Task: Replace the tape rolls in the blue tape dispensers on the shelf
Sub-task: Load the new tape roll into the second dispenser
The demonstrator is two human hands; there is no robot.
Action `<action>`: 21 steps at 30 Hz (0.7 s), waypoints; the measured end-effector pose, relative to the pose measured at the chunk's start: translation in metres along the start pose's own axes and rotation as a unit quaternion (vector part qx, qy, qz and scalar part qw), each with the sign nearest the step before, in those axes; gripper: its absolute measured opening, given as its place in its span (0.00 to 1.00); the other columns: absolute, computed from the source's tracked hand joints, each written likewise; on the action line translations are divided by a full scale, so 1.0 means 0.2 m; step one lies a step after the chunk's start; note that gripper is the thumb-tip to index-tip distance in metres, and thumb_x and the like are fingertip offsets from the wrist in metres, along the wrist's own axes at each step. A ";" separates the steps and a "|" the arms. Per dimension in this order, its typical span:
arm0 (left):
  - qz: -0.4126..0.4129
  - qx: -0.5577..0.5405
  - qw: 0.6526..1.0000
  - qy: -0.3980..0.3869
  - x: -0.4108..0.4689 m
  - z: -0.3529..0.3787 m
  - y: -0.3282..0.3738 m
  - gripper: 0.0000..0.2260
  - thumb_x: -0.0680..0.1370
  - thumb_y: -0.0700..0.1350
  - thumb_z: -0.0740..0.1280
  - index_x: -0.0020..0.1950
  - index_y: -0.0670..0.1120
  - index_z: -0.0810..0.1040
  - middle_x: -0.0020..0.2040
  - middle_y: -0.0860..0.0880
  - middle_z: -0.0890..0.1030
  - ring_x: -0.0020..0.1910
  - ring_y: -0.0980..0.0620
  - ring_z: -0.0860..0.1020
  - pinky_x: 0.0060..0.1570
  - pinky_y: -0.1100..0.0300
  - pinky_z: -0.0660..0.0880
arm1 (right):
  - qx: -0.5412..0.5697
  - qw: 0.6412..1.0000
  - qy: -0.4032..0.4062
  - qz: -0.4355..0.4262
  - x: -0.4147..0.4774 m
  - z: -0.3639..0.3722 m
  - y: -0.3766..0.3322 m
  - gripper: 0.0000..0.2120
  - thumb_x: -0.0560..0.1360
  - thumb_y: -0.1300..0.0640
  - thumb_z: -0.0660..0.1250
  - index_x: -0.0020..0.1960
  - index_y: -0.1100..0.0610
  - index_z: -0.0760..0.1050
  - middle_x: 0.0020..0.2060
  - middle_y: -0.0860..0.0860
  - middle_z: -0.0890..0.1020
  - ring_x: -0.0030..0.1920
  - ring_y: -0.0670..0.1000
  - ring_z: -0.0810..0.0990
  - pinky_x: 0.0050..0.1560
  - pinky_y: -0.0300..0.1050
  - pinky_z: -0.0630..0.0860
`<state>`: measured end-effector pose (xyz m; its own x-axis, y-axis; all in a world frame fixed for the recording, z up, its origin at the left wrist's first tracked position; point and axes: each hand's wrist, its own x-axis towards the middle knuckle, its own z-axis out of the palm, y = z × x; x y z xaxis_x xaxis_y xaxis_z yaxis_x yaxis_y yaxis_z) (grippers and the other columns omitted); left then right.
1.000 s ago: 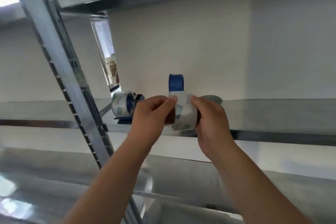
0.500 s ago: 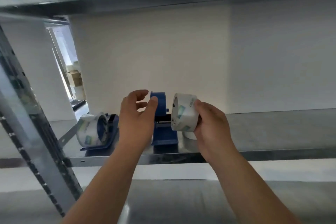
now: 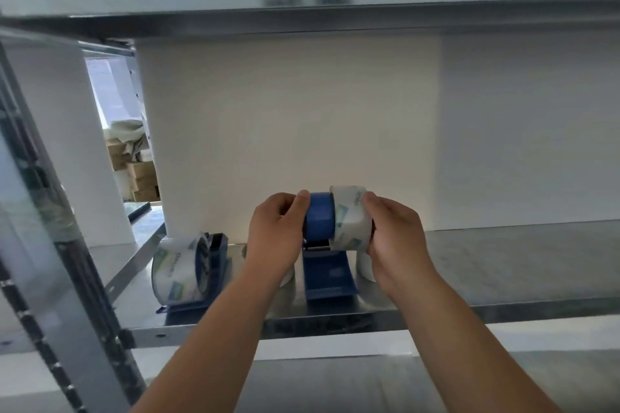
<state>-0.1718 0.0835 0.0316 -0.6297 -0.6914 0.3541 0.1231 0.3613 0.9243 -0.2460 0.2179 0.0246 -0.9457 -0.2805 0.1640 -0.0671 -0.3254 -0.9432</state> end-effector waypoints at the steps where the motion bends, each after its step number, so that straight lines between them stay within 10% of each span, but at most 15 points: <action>1: 0.001 -0.009 1.000 -0.012 0.01 -0.01 0.00 0.19 0.78 0.59 0.65 0.45 0.42 0.82 0.45 0.37 0.85 0.48 0.34 0.85 0.50 0.33 0.82 | -0.013 1.000 0.001 -0.004 0.00 0.02 0.00 0.15 0.81 0.50 0.66 0.49 0.62 0.82 0.50 0.61 0.86 0.56 0.62 0.84 0.62 0.66 0.81; 7: -0.036 -0.099 0.992 -0.068 0.03 -0.02 0.02 0.17 0.84 0.48 0.66 0.48 0.35 0.84 0.49 0.31 0.85 0.51 0.29 0.84 0.51 0.29 0.80 | -0.024 0.999 -0.020 0.016 0.02 0.10 -0.02 0.12 0.82 0.50 0.67 0.48 0.55 0.85 0.50 0.57 0.88 0.54 0.59 0.86 0.61 0.67 0.80; 14: -0.093 -0.163 0.978 -0.093 0.02 -0.05 0.02 0.13 0.86 0.43 0.63 0.53 0.41 0.87 0.50 0.40 0.89 0.52 0.41 0.87 0.47 0.51 0.86 | 0.008 0.996 -0.060 0.064 0.05 0.13 -0.02 0.16 0.80 0.50 0.71 0.60 0.61 0.84 0.55 0.60 0.87 0.56 0.61 0.86 0.60 0.62 0.83; 21: -0.131 -0.250 0.949 -0.142 -0.01 -0.07 0.03 0.13 0.83 0.40 0.67 0.62 0.32 0.82 0.56 0.32 0.85 0.58 0.32 0.82 0.62 0.42 0.81 | 0.029 0.987 -0.121 0.102 0.04 0.05 -0.06 0.27 0.67 0.56 0.80 0.63 0.64 0.81 0.54 0.59 0.88 0.54 0.61 0.88 0.57 0.59 0.84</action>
<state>-0.1581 0.0782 0.0373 -0.8615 -0.4941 0.1168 0.2382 -0.1901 0.9524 -0.2498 0.2105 0.0407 -0.8337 -0.5505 0.0432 0.1416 -0.2888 -0.9469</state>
